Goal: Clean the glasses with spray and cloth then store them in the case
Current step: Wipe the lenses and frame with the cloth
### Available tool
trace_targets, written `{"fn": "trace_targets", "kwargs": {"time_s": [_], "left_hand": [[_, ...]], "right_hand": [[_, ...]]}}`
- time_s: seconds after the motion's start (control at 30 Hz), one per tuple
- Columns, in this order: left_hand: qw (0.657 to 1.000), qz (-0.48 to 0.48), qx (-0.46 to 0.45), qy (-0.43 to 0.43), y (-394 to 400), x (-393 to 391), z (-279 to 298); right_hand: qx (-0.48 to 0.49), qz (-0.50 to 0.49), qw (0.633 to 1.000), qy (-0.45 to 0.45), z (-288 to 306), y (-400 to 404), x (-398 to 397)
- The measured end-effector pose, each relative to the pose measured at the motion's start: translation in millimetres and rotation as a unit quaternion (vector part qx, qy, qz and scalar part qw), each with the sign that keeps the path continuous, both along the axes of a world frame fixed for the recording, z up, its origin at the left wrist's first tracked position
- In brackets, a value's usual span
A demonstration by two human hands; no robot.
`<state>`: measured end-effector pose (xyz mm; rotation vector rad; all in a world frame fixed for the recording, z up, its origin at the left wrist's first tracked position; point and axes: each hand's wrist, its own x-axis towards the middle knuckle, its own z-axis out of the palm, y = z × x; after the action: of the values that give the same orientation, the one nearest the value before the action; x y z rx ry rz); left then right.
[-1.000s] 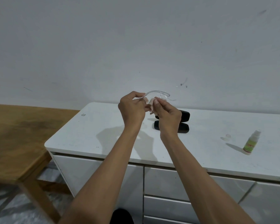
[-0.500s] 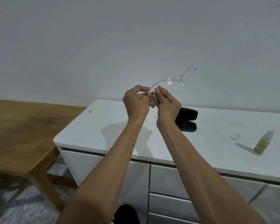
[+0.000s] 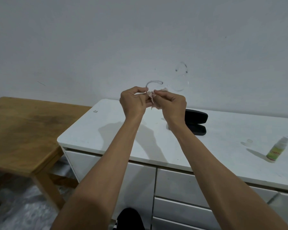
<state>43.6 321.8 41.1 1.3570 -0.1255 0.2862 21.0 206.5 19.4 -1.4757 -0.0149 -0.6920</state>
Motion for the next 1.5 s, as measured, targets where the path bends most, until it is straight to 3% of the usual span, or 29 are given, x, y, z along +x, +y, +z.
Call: {"fn": "trace_targets", "kwargs": {"time_s": [0.07,0.23,0.47,0.67,1.13,1.37,1.5], "left_hand": [[1.0,0.013,0.027,-0.007,-1.5,-0.6,-1.9],[0.998,0.0,0.044,-0.041,-9.7,-6.5,8.5],[0.997,-0.031,0.036,-0.061,-12.6,-16.6,16.5],[0.998,-0.045,-0.016,-0.046,-7.3,-15.3,10.9],[0.995,-0.016,-0.096,0.02,-12.4,-20.0,-0.7],[0.996,0.006,-0.086,0.026,-14.0,-17.9,-6.9],[0.998,0.004,-0.06,0.003,-10.6,-17.0,-8.7]], "right_hand": [[-0.001,-0.024,1.0,-0.008,-2.9,0.1,-3.6],[0.112,-0.113,0.987,-0.034,-1.8,6.2,-1.9],[0.179,-0.099,0.977,-0.051,19.8,15.4,1.9],[0.118,-0.042,0.992,-0.036,15.7,8.0,1.0],[-0.018,-0.026,0.998,-0.057,-5.9,7.2,-3.6],[-0.044,-0.059,0.995,-0.069,-11.6,5.4,-5.2],[0.01,-0.103,0.992,-0.066,-14.4,6.9,-6.2]]}}
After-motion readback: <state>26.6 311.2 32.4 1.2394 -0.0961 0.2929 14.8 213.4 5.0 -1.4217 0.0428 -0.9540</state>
